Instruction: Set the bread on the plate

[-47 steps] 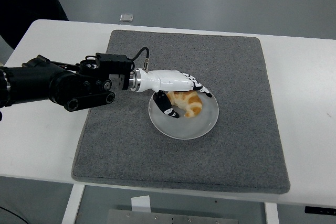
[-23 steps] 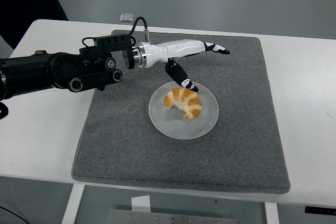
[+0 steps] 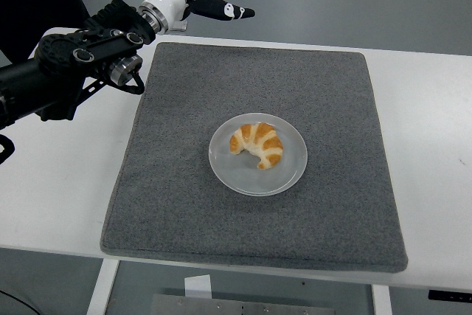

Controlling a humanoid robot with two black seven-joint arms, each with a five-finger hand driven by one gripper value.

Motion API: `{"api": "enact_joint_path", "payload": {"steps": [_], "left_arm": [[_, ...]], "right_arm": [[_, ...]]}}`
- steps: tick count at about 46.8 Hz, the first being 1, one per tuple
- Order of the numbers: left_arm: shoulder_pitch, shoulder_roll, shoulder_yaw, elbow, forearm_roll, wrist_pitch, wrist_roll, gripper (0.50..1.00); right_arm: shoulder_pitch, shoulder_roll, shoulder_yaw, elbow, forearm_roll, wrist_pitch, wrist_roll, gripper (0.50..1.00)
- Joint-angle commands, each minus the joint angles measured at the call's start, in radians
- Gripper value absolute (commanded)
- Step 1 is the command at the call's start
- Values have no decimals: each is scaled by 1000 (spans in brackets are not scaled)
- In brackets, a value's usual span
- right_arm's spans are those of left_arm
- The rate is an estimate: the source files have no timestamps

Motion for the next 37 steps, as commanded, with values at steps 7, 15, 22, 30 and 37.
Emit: {"api": "enact_joint_path", "payload": {"steps": [7, 15, 22, 30, 37], "left_arm": [[41, 0, -113, 25, -94, -20, 32, 994], [90, 0, -234, 48, -192, -18, 120, 994], [127, -2, -334, 53, -264, -17, 170, 994], [170, -3, -423, 51, -348, -7, 215, 994], [210, -11, -504, 51, -437, -3, 215, 994]], "right_arm": [[0, 0, 0, 0, 0, -1, 0, 952], [0, 0, 0, 0, 0, 0, 0, 952], [0, 0, 0, 0, -1, 0, 0, 952], [-2, 0, 1, 0, 0, 0, 0, 952], [-2, 0, 2, 0, 0, 0, 0, 952]]}}
